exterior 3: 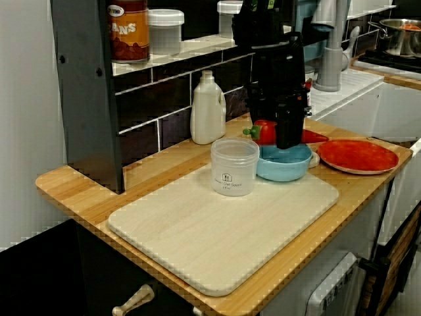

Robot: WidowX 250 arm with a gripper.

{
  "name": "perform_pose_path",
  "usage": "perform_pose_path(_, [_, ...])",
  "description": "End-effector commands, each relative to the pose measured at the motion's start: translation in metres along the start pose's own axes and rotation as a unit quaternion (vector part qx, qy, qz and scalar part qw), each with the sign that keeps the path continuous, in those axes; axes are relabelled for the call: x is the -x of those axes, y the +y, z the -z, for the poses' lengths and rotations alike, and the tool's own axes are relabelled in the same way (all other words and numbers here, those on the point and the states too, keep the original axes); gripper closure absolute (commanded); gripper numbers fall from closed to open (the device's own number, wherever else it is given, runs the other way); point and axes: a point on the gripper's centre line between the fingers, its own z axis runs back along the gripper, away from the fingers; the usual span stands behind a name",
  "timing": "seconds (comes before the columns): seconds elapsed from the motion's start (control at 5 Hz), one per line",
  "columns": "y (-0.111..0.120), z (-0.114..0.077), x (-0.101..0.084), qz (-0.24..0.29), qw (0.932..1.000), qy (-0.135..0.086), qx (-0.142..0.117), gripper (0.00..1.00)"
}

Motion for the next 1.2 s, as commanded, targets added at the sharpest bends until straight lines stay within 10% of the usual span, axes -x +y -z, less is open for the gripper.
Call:
perform_pose_path(0.0, [-0.0069, -0.0100, 0.0040, -0.005, 0.9993, 0.023, -0.027, 1.00])
perform_pose_path(0.2, [-0.0048, -0.0107, 0.0038, 0.001, 0.9995, 0.017, -0.027, 0.00])
perform_pose_path(1.0, [0.0012, -0.0171, 0.0050, -0.009, 0.9999, -0.006, 0.000, 0.00])
